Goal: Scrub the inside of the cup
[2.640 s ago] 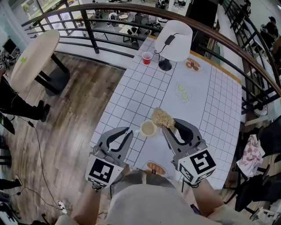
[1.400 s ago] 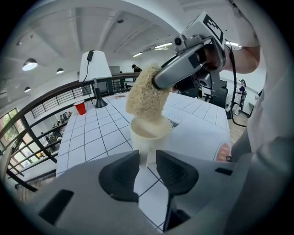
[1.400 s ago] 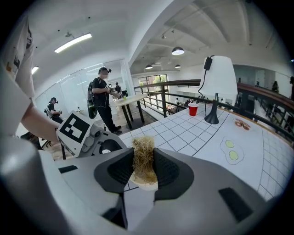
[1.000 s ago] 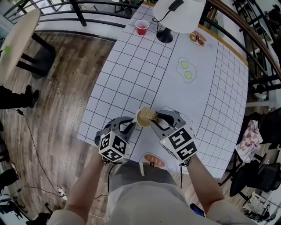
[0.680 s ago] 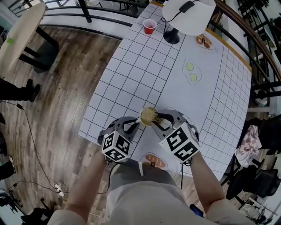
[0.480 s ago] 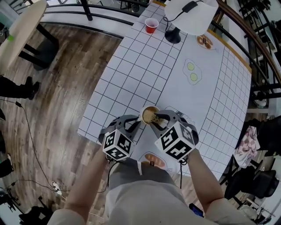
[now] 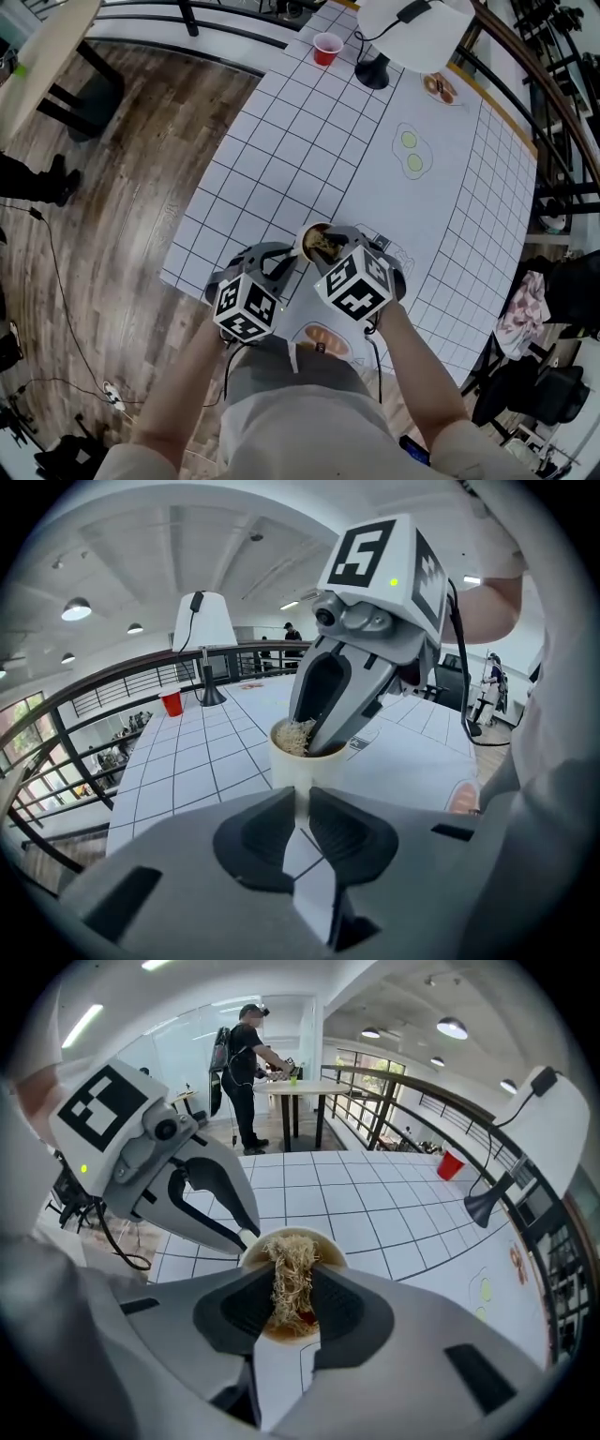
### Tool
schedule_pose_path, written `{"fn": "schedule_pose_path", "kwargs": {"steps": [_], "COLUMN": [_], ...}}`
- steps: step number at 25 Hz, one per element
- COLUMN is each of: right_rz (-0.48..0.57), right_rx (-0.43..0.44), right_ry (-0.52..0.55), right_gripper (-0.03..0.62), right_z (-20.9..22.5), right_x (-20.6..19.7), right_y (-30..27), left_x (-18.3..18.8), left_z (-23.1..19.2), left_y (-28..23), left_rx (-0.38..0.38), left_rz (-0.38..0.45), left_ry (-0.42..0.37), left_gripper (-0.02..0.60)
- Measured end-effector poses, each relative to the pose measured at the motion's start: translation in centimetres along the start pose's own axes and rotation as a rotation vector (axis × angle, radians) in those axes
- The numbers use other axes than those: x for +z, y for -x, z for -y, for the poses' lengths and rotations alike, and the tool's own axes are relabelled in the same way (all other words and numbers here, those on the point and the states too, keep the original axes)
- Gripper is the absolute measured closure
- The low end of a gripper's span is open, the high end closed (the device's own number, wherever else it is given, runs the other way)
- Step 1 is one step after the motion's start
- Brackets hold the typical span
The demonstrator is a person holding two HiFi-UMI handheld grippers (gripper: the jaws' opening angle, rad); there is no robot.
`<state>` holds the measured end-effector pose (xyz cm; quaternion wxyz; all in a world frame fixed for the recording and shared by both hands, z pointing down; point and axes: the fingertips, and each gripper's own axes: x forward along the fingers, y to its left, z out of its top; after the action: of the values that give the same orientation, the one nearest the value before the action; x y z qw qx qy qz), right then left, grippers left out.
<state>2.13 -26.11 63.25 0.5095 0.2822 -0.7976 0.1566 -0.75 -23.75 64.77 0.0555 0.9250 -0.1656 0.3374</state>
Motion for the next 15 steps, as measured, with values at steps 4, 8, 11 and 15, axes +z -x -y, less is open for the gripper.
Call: {"fn": "schedule_pose_path", "kwargs": {"steps": [4, 8, 11, 15], "right_rz": [-0.082, -0.001, 0.050, -0.004], "right_rx": [0.123, 0.201, 0.156, 0.037], "right_ry": [-0.026, -0.128, -0.119, 0.042], "right_gripper": [0.488, 0.488, 0.488, 0.485], "right_z": [-0.8, -0.8, -0.4, -0.5], "right_x": [-0.1, 0.7, 1.5, 1.5], "right_y": [-0.5, 2.2, 4.6, 3.7], "left_x": [-0.2, -0.2, -0.2, -0.1], "left_z": [-0.1, 0.1, 0.0, 0.1], "left_y": [0.1, 0.2, 0.3, 0.3], "left_rx": [0.008, 0.018, 0.027, 0.035], "left_rz": [-0.003, -0.017, -0.004, 0.015], "left_ry": [0.012, 0.012, 0.014, 0.027], "left_gripper": [0.523, 0.523, 0.523, 0.523]}}
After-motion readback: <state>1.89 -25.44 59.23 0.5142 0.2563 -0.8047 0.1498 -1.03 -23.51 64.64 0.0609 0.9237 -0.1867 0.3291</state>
